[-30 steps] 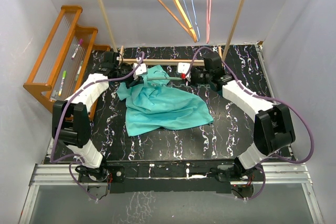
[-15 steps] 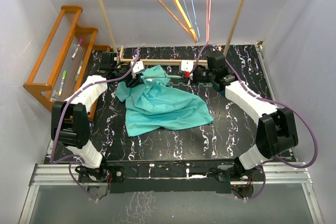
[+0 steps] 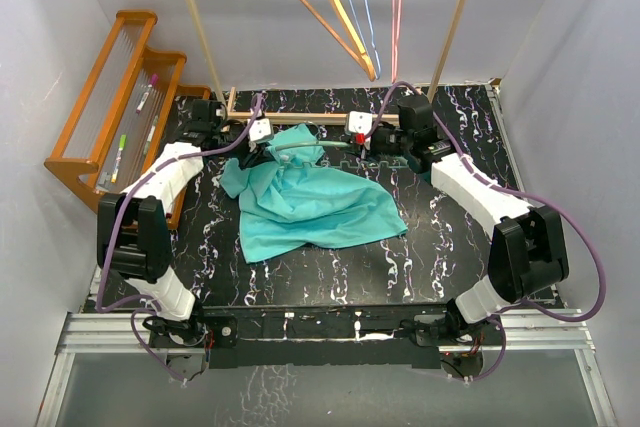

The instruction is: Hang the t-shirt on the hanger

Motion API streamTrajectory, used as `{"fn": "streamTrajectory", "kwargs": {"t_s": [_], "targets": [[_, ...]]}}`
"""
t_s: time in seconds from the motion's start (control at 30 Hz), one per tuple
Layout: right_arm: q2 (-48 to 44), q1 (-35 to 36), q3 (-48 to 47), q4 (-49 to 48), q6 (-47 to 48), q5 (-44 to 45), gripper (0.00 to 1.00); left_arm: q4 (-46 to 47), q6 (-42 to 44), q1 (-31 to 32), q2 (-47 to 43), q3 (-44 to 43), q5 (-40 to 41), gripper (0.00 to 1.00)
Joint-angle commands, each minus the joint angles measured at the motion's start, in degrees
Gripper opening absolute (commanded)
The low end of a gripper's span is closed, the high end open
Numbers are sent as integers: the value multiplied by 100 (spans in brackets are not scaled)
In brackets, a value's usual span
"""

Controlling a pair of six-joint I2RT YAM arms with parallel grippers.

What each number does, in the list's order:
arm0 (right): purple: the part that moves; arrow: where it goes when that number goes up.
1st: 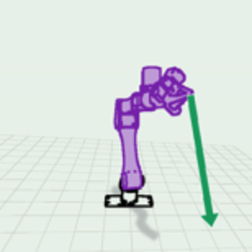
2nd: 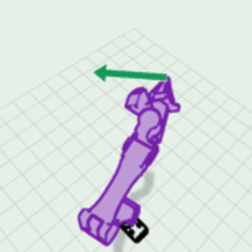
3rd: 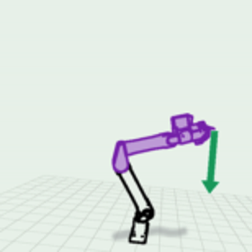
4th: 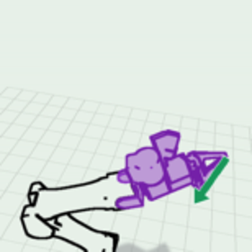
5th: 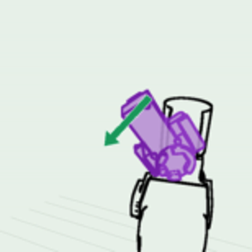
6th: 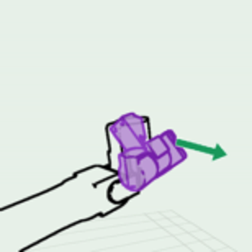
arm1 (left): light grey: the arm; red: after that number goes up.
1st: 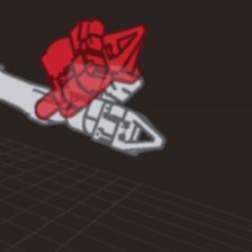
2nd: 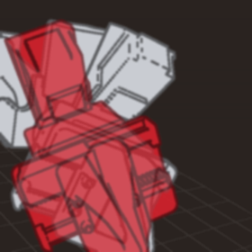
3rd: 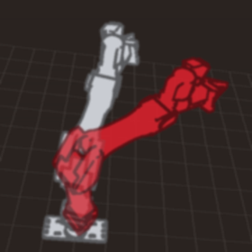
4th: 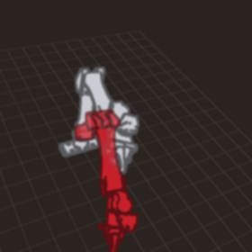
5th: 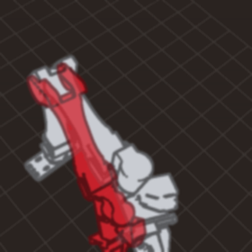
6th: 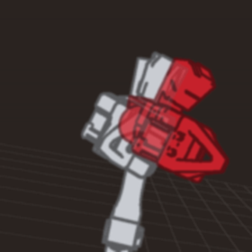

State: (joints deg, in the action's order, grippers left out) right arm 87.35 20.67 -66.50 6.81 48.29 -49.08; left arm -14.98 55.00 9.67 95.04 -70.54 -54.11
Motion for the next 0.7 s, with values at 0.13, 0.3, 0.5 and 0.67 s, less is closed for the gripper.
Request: {"fn": "streamTrajectory", "kwargs": {"t_s": [0.13, 0.3, 0.5, 0.67], "targets": [[-172, 70, -74, -488, -39, -461, 8, -1088, 316, -1, -215, -550, -985, 12], [-122, 85, -115, -488, -100, -565, 8, -1173, 295, 78, -209, -596, -1028, 14], [-107, 85, -153, -460, -135, -614, 8, -1208, 283, 198, -179, -625, -979, 19], [-96, 92, -153, -459, -197, -702, 8, -1209, 267, 278, -165, -627, -962, 25]]}}
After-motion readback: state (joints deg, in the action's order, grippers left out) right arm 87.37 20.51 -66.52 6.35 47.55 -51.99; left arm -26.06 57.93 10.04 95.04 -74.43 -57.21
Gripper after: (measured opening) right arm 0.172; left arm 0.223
